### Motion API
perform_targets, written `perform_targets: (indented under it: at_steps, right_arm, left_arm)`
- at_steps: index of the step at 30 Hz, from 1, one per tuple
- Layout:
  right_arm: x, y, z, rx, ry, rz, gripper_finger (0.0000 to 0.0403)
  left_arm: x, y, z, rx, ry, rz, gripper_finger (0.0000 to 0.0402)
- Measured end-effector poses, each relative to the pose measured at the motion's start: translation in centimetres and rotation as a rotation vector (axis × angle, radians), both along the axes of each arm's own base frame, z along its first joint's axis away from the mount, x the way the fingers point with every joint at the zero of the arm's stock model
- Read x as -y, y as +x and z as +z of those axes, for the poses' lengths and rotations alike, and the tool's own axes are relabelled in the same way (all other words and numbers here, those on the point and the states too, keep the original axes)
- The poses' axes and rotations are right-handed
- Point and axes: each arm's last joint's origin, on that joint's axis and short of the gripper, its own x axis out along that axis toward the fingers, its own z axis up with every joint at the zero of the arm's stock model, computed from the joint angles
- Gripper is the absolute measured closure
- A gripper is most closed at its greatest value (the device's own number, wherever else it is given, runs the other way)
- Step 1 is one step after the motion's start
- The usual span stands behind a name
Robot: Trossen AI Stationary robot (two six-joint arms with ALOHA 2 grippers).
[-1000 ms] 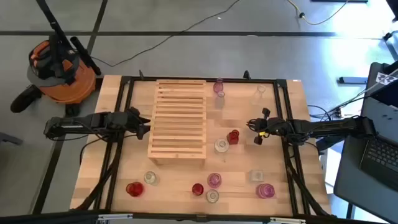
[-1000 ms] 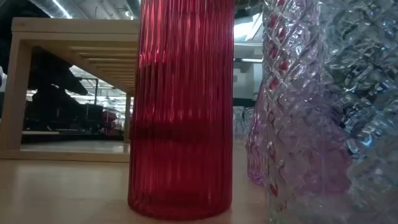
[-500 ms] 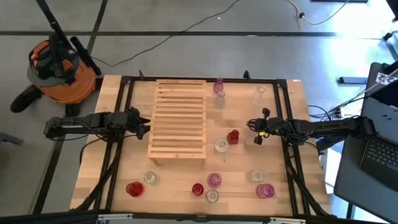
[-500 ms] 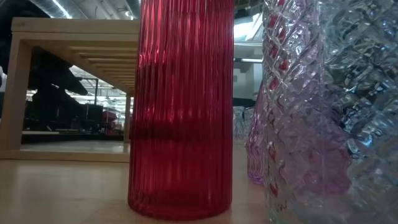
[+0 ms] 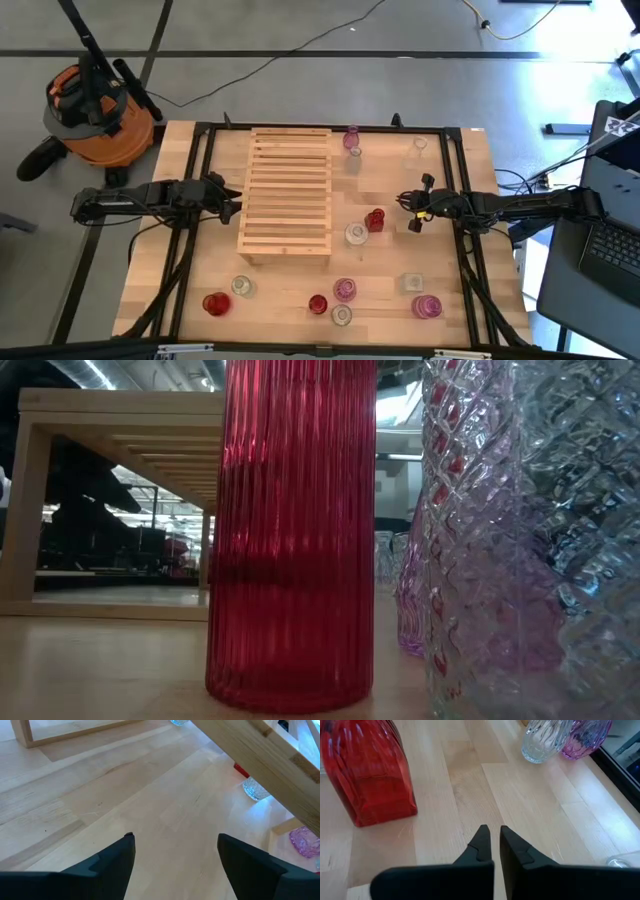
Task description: Sort vases onto shelf
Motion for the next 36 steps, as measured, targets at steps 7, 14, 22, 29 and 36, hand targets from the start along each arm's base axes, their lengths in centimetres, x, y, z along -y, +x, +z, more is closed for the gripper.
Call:
perform_targets:
  at_steps: [7, 14, 22, 29, 36]
  right_arm:
    - [0.0, 0.0, 0.0, 0.0, 0.0, 0.0, 0.0403]
    - [0.0, 0.0, 0.0, 0.0, 0.0, 0.0, 0.0403]
    - [0.0, 0.0, 0.0, 0.003, 0.0, 0.0, 0.0403]
    - [0.0, 0.1, 0.2, 0.029, 0.012, -0.009, 0.0403]
    - [0.1, 0.7, 1.3, 0.18, 0.041, -0.057, 0.0403]
  left_arm:
    - [0.0, 0.0, 0.0, 0.0, 0.0, 0.0, 0.0127]
    - [0.0, 0.0, 0.0, 0.0, 0.0, 0.0, 0.0127]
    - [0.0, 0.0, 0.0, 0.0, 0.0, 0.0, 0.0127]
    - [0.0, 0.0, 0.0, 0.0, 0.0, 0.0, 0.0127]
    - [0.0, 0.0, 0.0, 0.0, 0.0, 0.0, 0.0127]
